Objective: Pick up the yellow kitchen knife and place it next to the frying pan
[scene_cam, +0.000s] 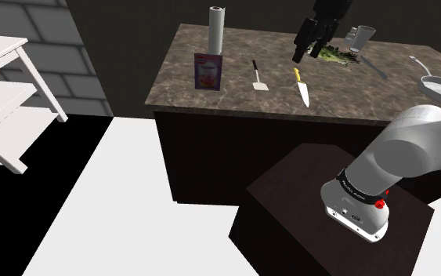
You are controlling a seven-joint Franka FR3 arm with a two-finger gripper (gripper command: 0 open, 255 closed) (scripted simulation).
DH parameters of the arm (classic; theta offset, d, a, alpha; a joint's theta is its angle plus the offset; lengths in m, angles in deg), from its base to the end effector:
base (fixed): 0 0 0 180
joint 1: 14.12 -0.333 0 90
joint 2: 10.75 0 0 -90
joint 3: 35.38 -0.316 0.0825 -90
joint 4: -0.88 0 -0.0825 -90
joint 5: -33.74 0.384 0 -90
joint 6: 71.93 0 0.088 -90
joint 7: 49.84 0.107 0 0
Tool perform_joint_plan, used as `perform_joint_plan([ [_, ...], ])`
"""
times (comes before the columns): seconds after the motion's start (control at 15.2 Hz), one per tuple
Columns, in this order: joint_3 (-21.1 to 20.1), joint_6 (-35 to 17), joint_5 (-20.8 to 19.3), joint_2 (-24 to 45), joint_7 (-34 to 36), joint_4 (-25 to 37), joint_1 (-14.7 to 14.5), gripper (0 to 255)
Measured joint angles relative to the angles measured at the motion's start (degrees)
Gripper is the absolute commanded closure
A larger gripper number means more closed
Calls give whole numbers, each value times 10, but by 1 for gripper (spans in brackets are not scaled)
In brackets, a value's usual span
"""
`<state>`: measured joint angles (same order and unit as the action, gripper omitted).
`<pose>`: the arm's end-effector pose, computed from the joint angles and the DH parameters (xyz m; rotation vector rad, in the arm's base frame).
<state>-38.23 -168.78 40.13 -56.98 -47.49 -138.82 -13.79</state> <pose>0.3108 0.0280 0.5685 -3.0631 0.0327 -0.0855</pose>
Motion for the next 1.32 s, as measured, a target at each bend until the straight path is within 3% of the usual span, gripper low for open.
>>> perform_joint_plan([
  [0.46,37,-65,-31,43,-26,-25,33,0],
  [1.32,128,-236,-80,228,-79,-9,104,0],
])
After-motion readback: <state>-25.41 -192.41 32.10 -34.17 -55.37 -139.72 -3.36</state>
